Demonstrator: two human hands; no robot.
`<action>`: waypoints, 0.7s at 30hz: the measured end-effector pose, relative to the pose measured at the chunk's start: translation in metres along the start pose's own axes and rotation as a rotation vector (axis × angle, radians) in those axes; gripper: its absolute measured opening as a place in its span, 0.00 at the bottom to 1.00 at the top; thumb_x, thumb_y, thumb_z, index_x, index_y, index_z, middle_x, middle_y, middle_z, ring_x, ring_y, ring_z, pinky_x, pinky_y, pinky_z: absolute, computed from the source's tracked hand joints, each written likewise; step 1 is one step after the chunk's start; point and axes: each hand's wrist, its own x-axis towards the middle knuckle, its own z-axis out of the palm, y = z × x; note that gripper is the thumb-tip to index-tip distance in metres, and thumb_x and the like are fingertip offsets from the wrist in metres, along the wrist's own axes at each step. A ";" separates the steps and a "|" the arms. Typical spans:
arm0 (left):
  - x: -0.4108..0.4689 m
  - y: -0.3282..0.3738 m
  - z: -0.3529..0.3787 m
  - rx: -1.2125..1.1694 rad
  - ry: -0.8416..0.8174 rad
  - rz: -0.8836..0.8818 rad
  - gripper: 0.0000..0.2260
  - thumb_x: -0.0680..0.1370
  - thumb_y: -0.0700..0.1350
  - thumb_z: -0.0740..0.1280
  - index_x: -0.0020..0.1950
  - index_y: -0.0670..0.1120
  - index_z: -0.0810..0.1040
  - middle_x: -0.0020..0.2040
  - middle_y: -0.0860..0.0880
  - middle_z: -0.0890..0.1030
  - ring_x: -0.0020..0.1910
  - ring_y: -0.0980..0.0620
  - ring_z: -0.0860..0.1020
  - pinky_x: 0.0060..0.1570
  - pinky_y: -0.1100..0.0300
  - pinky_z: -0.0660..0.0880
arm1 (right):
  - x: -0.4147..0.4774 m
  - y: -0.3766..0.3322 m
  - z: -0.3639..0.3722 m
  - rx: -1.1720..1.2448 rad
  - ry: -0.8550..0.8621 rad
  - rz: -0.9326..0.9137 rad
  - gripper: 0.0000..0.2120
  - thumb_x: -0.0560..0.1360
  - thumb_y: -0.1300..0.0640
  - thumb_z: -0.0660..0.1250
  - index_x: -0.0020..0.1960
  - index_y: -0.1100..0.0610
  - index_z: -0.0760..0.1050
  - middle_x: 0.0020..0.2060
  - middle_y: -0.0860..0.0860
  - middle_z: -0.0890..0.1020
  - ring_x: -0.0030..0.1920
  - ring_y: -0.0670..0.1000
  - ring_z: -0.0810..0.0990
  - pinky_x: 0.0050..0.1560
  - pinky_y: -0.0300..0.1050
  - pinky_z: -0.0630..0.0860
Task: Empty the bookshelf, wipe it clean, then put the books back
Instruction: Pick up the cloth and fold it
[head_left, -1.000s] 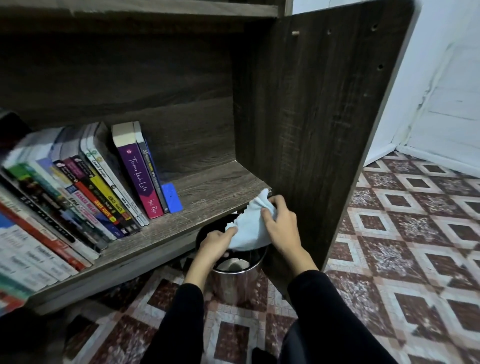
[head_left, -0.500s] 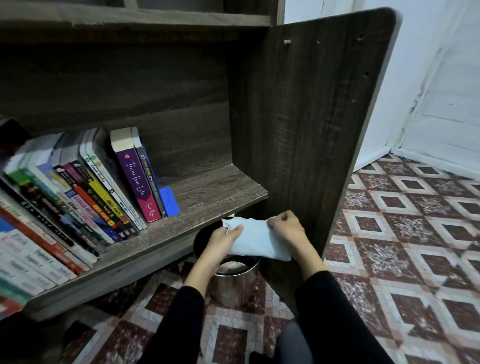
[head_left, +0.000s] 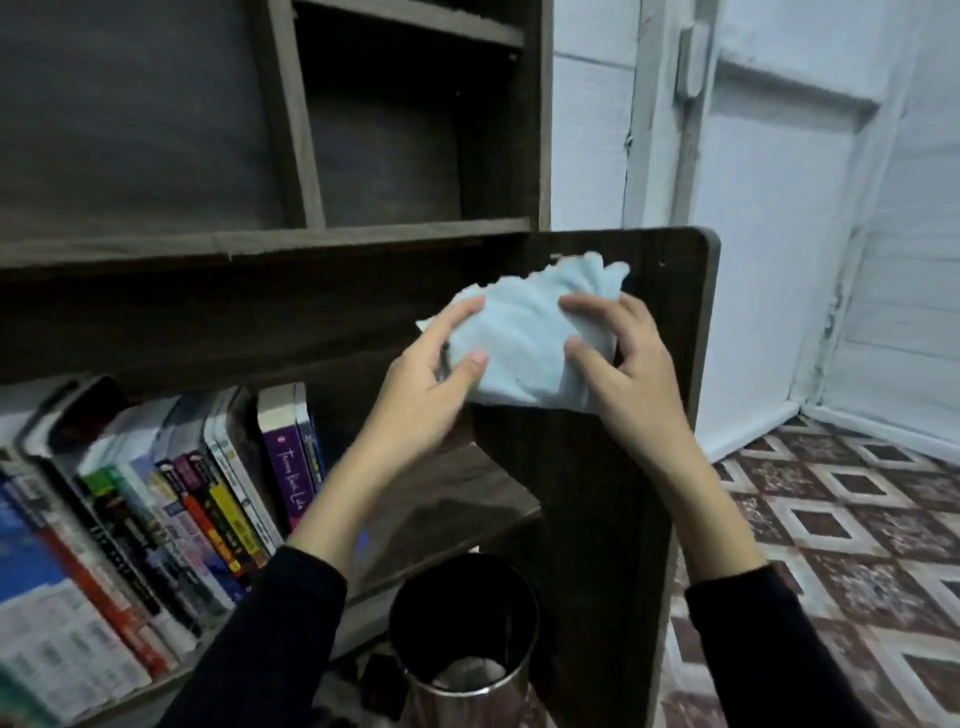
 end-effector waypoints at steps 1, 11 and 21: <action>0.012 0.012 -0.009 0.061 0.041 0.045 0.20 0.80 0.42 0.63 0.69 0.59 0.67 0.66 0.55 0.70 0.59 0.70 0.69 0.49 0.84 0.62 | 0.017 -0.008 -0.001 0.001 -0.003 -0.062 0.14 0.77 0.63 0.64 0.62 0.55 0.75 0.61 0.50 0.69 0.54 0.21 0.62 0.51 0.16 0.57; 0.151 0.034 -0.063 0.662 0.190 -0.049 0.26 0.80 0.47 0.61 0.77 0.50 0.57 0.73 0.42 0.62 0.71 0.42 0.63 0.67 0.56 0.61 | 0.197 -0.016 0.051 -0.050 -0.003 -0.062 0.22 0.71 0.68 0.61 0.62 0.54 0.77 0.63 0.52 0.75 0.63 0.51 0.73 0.61 0.39 0.69; 0.182 0.006 -0.072 1.137 0.194 -0.129 0.19 0.80 0.51 0.60 0.68 0.45 0.71 0.67 0.42 0.67 0.67 0.42 0.65 0.61 0.48 0.68 | 0.247 0.015 0.081 -0.330 -0.157 0.033 0.10 0.74 0.58 0.68 0.51 0.59 0.83 0.51 0.57 0.83 0.59 0.54 0.76 0.51 0.39 0.69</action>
